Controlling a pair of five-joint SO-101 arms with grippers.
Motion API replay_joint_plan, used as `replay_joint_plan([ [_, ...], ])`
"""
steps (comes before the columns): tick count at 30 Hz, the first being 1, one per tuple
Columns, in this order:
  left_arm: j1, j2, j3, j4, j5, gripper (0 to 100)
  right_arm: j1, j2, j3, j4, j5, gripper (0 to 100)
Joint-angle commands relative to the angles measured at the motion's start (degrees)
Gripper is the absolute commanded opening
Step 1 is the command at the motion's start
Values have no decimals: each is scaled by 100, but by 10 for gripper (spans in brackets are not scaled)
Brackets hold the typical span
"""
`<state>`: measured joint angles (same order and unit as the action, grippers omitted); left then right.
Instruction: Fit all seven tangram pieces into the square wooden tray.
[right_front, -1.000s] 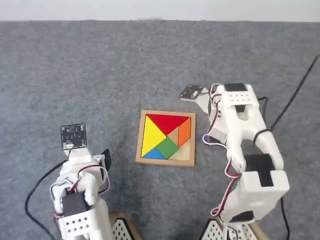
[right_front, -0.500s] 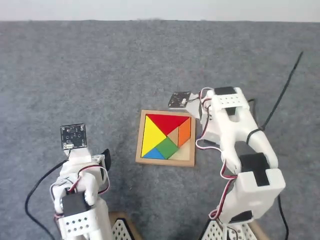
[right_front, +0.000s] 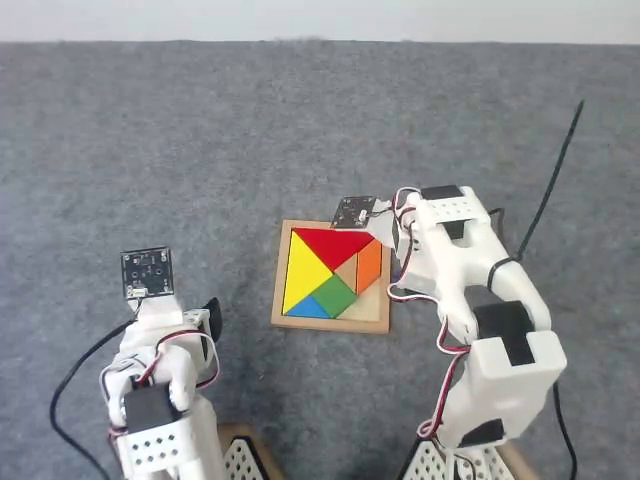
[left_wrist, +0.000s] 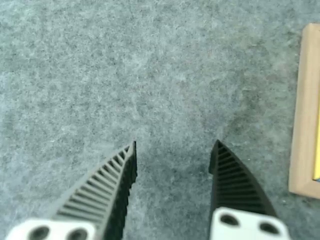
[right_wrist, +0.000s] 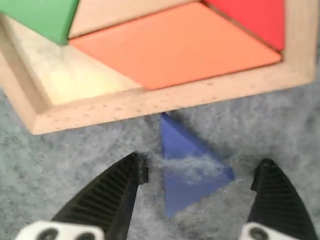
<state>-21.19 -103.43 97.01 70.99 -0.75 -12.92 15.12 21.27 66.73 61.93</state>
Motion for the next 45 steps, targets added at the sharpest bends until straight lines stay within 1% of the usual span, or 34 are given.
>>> replay_joint_plan([
  [1, -26, -105, -57, 26, -26, 234, 110, 189, -229, -22, 35, 301],
  [5, -26, -105, -57, 26, -26, 234, 75, 171, -255, -22, 9, 199],
  [8, -26, -105, -57, 26, -26, 234, 57, 171, -255, -22, -325, 156],
  [14, -26, -105, -57, 26, -26, 234, 101, 75, -246, -13, -440, 141],
  [17, -26, -105, -57, 26, -26, 234, 110, -251, -255, 198, -826, 141],
  [20, -26, -105, -57, 26, -26, 234, 101, -752, -246, 400, -1002, 147],
  [21, -26, -105, -57, 26, -26, 234, 110, -910, -246, 488, -1002, 164],
  [26, -26, -105, -57, 26, -26, 234, 347, -1235, -202, 866, -993, 318],
  [28, -26, -105, -57, 26, -26, 234, 453, -1226, -114, 848, -985, 344],
  [36, -26, -105, -57, 26, -26, 234, 426, -673, 141, 145, -1029, 331],
  [43, -26, -105, -57, 26, -26, 234, 400, -66, 141, 48, -1037, 328],
  [45, -26, -105, -57, 26, -26, 234, 409, 13, 141, 48, -1037, 306],
])
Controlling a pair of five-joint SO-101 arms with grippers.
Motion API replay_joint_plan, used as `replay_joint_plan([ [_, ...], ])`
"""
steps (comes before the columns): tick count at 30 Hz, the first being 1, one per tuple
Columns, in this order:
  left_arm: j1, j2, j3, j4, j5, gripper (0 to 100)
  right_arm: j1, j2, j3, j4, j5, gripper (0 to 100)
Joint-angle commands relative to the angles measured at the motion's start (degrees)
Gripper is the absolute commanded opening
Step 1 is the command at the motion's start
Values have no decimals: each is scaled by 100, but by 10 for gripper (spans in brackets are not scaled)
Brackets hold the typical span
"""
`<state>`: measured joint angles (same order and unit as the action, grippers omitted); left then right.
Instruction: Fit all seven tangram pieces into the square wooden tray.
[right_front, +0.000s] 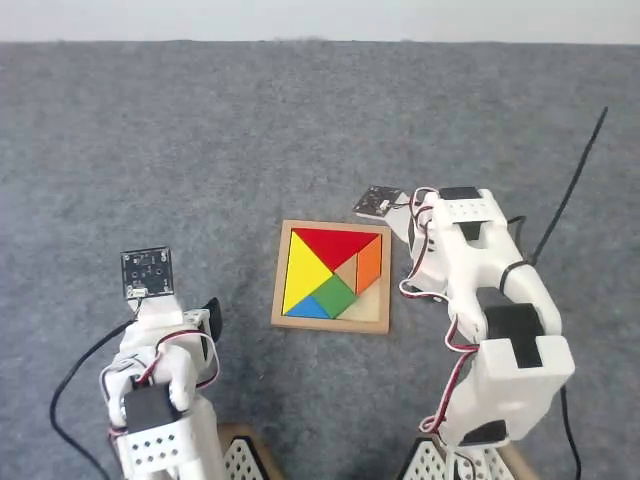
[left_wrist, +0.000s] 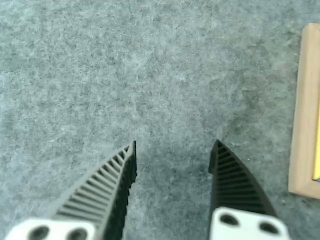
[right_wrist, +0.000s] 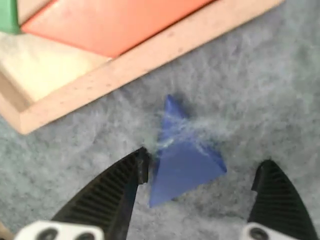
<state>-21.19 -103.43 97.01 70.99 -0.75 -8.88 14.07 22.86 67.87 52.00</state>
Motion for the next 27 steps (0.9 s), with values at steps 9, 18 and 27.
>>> replay_joint_plan([
  [9, -26, -105, -57, 26, -26, 234, -40, 13, -26, -66, -440, 184],
  [18, -26, -105, -57, 26, -26, 234, -84, -980, -35, 198, -1503, 184],
  [27, -26, -105, -57, 26, -26, 234, -716, -2158, -35, 646, -3921, 183],
])
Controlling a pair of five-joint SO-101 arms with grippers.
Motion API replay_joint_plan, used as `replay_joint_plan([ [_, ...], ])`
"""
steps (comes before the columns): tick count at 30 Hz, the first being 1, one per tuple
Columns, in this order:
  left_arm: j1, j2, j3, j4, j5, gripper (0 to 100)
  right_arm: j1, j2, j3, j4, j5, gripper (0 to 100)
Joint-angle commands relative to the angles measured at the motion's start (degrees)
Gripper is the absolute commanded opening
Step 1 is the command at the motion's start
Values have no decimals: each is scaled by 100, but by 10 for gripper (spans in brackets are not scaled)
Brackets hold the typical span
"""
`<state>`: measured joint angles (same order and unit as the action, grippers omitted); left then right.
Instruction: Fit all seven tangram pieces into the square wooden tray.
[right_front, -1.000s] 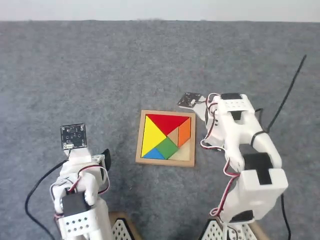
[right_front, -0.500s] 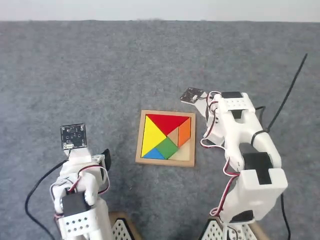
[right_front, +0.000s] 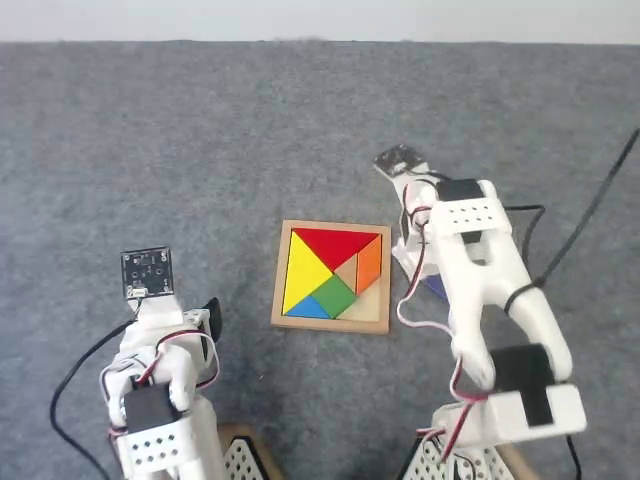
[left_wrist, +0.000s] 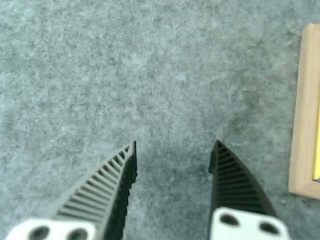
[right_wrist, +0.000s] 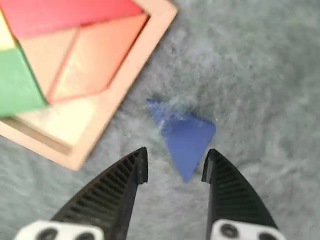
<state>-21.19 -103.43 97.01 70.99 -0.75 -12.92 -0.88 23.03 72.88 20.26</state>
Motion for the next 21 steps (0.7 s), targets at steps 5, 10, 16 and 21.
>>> replay_joint_plan([
  [5, -26, -105, -57, 26, -26, 234, -391, -699, -18, 286, 695, 188],
  [10, -26, -105, -57, 26, -26, 234, 110, 145, -44, 57, 1987, 190],
  [16, -26, -105, -57, 26, -26, 234, 567, 971, -123, -321, 2646, 287],
  [21, -26, -105, -57, 26, -26, 234, 673, 1103, -281, -681, 2673, 248],
])
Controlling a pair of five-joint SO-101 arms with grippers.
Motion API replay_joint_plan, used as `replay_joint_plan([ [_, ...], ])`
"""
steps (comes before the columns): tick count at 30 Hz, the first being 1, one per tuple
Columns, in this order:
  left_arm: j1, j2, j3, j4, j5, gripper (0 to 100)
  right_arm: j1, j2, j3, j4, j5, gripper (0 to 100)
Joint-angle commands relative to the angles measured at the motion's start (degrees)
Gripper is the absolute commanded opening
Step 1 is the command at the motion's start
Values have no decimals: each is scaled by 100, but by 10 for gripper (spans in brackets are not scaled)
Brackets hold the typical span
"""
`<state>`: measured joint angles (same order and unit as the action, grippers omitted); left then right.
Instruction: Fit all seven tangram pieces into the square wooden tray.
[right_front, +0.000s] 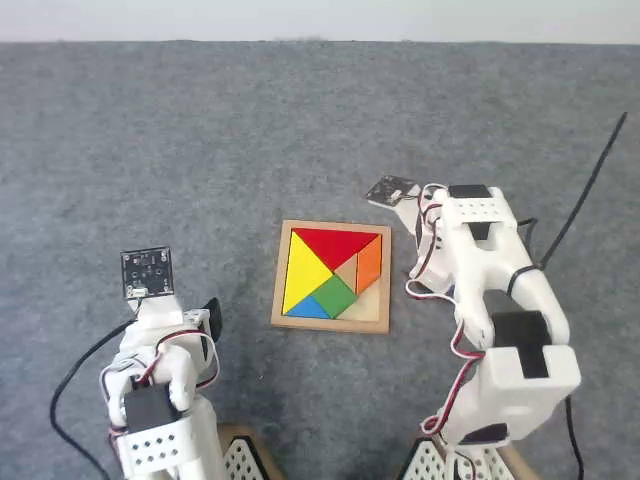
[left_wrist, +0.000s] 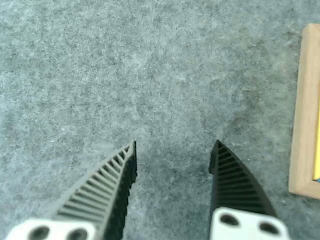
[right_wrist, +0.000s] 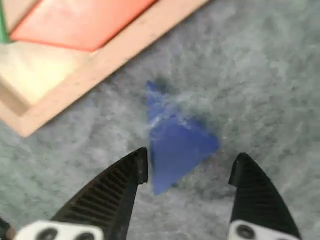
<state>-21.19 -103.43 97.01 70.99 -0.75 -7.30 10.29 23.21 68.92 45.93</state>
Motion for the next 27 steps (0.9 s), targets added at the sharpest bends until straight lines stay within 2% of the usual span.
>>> replay_joint_plan([
  [1, -26, -105, -57, 26, -26, 234, 92, -13, -290, -356, 114, 249],
  [14, -26, -105, -57, 26, -26, 234, -312, -4, -79, -462, 316, 244],
  [19, -26, -105, -57, 26, -26, 234, -295, -4, -53, -409, 290, 151],
  [24, -26, -105, -57, 26, -26, 234, -295, -4, 79, -418, 281, 154],
  [27, -26, -105, -57, 26, -26, 234, -303, -66, 53, -409, -97, 113],
])
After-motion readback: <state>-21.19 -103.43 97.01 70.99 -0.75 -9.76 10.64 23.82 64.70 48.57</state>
